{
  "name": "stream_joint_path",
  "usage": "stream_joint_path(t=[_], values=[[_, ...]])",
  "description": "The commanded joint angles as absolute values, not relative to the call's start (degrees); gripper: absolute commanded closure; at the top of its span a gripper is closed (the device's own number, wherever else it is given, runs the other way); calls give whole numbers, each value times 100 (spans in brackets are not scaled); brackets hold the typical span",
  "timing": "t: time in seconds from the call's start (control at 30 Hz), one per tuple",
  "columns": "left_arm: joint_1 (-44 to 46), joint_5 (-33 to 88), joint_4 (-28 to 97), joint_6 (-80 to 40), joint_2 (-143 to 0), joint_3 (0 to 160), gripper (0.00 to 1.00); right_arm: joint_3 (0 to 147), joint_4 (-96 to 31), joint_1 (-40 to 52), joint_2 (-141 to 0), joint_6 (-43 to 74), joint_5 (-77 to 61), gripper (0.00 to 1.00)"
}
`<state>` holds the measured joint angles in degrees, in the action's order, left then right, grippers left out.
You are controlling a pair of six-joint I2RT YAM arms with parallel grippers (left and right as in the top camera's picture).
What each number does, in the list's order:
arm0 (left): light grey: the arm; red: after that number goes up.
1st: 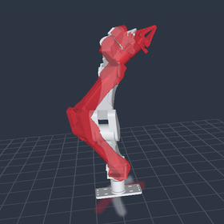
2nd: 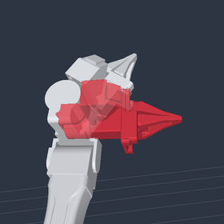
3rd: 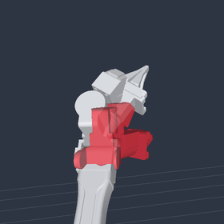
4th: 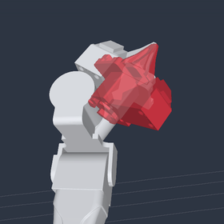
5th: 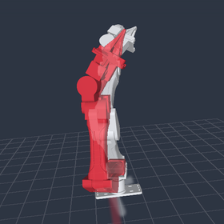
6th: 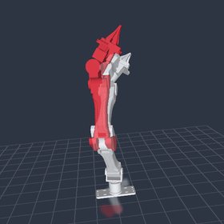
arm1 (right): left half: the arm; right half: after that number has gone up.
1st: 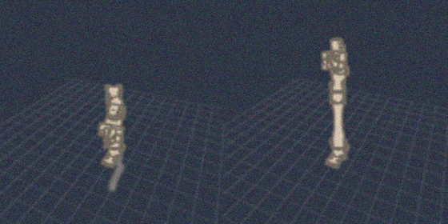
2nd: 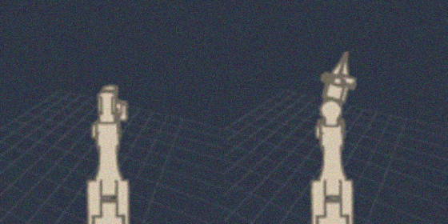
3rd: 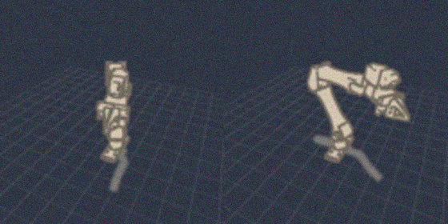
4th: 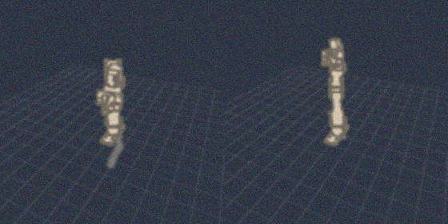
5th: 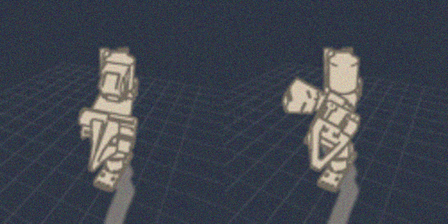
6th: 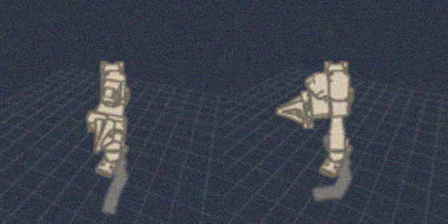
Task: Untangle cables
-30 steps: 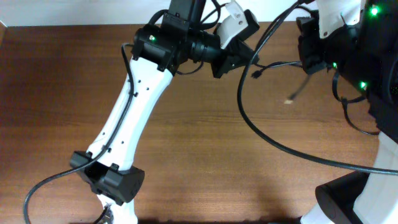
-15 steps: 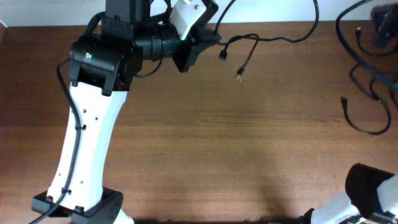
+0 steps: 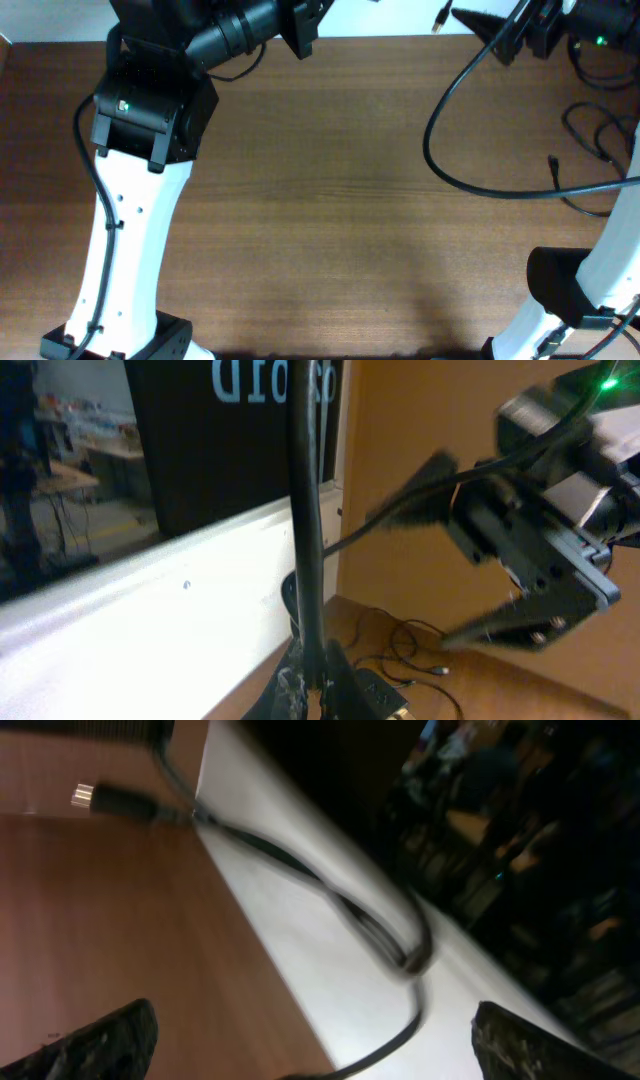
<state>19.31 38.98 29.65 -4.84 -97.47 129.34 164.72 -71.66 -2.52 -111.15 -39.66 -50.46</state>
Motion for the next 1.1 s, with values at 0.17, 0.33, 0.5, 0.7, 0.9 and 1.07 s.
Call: stream_joint_path(t=[0.17, 0.33, 0.5, 0.7, 0.9, 1.07], values=[[1896, 4029, 3138, -1507, -9618, 13023, 100, 16488, -6281, -263, -11275, -3699, -4362, 1], [1907, 4077, 3208, -2038, -9620, 13021, 100, 16488, -6276, -209, -11732, -3400, -5146, 2], [1911, 4073, 3295, -2486, -9878, 13013, 100, 16492, -5876, -152, -11605, -3055, -5192, 6], [1911, 4115, 3111, -2530, -9942, 13013, 100, 16483, -5623, -150, -11671, -2602, -5188, 96], [1907, 4134, 3044, -2613, -9942, 13013, 100, 16479, -5922, -213, -12066, -2355, -5339, 96], [1879, 4176, 3028, -2613, -9929, 13013, 100, 16477, -6785, -200, -12617, -2346, -3483, 96]])
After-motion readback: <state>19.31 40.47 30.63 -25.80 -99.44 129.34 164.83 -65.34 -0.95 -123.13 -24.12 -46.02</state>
